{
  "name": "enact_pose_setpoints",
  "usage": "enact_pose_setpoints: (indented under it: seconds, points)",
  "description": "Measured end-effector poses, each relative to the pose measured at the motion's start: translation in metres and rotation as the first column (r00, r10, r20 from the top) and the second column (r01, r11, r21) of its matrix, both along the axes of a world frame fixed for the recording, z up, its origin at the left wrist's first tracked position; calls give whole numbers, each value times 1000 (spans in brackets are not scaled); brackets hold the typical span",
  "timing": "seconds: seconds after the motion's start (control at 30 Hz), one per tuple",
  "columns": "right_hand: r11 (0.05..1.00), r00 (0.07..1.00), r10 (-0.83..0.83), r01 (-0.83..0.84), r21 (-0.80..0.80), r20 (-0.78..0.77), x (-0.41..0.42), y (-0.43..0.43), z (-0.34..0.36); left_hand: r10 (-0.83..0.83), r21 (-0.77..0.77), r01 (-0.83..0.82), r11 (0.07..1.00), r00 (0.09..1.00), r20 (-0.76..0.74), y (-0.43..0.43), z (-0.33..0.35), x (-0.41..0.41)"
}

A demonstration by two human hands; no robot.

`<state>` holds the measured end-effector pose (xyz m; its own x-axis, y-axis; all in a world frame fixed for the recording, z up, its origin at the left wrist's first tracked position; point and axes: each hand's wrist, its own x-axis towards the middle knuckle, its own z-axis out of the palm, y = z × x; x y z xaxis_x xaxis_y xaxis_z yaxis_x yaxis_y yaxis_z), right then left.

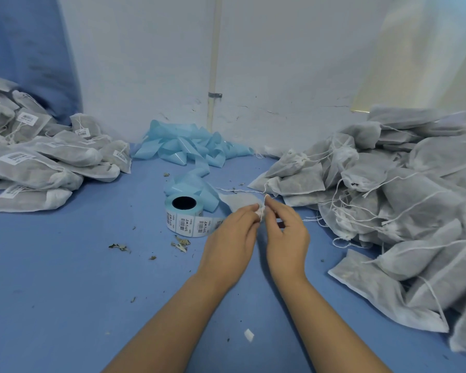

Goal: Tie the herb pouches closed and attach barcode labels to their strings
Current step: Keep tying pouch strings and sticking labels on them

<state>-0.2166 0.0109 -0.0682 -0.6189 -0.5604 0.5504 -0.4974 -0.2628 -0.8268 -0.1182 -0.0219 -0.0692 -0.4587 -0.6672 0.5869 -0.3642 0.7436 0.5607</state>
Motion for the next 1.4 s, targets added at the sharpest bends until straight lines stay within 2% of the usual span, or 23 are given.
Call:
enact_pose_setpoints:
  seconds: [0.17, 0.27, 0.33, 0.53, 0.7, 0.87, 0.97, 1.03, 1.3, 1.4]
  points:
    - [999, 968, 4, 6, -36, 251, -5, -2, 3, -90, 40, 93, 995, 993, -74, 0, 0, 1]
    - [995, 917, 70, -35, -96, 392, -6, -2, 4, -116, 76, 122, 990, 990, -83, 0, -1, 0]
    - [990, 894, 113, -64, -126, 433, -7, -3, 6, -121, 122, 136, 983, 985, -121, -1, -1, -1]
    - [990, 936, 137, -120, -74, 325, -5, -1, 6, -83, 328, 199, 923, 938, -336, -2, 3, 1]
    - [990, 961, 139, -139, -17, 237, -2, -1, 6, 1, 383, 190, 904, 895, -447, -1, 7, 3]
    - [992, 992, 126, -126, 13, 8, 7, 3, 6, 90, 388, 110, 915, 881, -463, -4, 7, 5]
    - [997, 980, 82, -82, 8, -181, 10, 2, 4, 101, 367, 82, 927, 885, -453, -5, 5, 5]
    - [999, 968, 40, -38, 11, -250, 10, 1, 4, 103, 356, 72, 932, 887, -450, -6, 4, 5]
    - [999, 974, -13, 20, 28, -225, 9, -2, 1, 83, 311, 53, 949, 910, -407, -6, 3, 4]
    - [997, 997, -51, 54, 55, -65, 3, -3, 1, 31, 245, 46, 968, 953, -301, -4, 0, 3]
